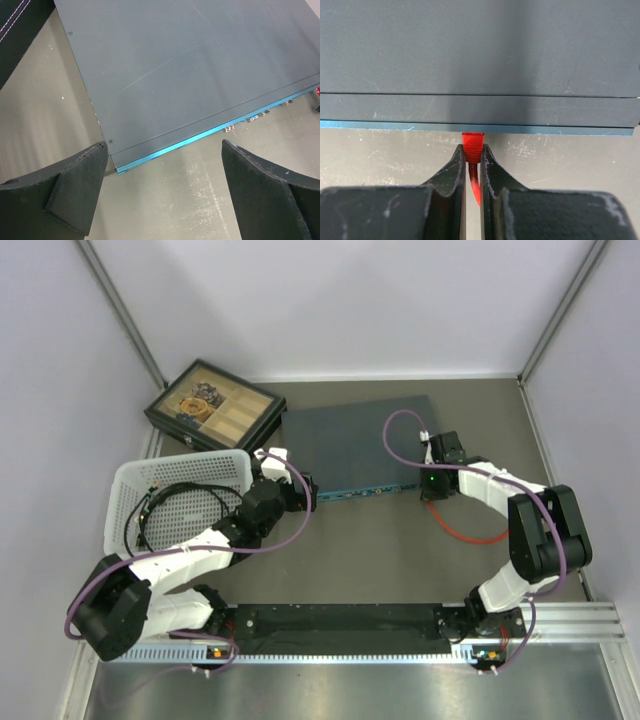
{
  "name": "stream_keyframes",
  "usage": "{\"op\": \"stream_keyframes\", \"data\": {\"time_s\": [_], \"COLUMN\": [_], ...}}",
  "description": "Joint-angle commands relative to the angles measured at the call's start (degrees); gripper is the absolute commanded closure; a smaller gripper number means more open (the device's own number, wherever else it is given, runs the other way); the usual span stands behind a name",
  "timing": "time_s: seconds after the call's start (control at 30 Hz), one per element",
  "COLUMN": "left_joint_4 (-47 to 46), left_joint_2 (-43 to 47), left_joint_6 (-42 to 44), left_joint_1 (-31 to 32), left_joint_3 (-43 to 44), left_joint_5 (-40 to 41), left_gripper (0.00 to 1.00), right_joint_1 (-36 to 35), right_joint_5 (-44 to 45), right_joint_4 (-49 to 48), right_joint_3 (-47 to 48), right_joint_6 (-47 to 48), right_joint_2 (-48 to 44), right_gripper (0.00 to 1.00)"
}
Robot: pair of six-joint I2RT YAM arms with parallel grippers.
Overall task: Insert the plug into the switch port
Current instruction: Insert the connector into the switch port.
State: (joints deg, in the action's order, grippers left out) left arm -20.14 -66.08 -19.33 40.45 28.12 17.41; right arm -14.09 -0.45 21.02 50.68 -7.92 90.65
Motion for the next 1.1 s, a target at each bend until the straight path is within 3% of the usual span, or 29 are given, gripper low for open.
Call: {"op": "stream_keyframes", "data": {"time_s": [0.0, 0.27, 0.8, 0.9, 1.07], "left_joint_4": [-2.0, -1.9, -1.9, -1.8, -2.2], "left_joint_2": [1.8, 1.8, 1.9, 1.9, 1.8], "left_joint_6": [0.5, 0.6, 0.7, 0.7, 0.9], "left_joint_1": [0.2, 0.1, 0.1, 0.2, 0.2], "left_joint_3": [0.1, 0.1, 0.1, 0.1, 0.0], "left_joint_5": [-0.1, -0.1, -0.2, 0.0, 0.6], "left_gripper": [0.01, 0.01, 0.01, 0.01, 0.01], "right_joint_1": [-0.3, -0.3, -0.6, -0.6, -0.5], "right_joint_5": [-1.2, -0.2, -2.7, -2.5, -1.5], "right_joint_4": [-25.1, -24.0, -26.6, -24.6, -21.8], "right_joint_3": [6.9, 8.9, 10.8, 10.0, 4.6], "right_joint_6": [-2.6, -1.2, -2.3, -1.7, 0.8], "right_joint_2": [0.5, -2.0, 1.8, 0.6, -4.1], "right_gripper": [1.00, 1.00, 1.00, 0.94, 0.73]}}
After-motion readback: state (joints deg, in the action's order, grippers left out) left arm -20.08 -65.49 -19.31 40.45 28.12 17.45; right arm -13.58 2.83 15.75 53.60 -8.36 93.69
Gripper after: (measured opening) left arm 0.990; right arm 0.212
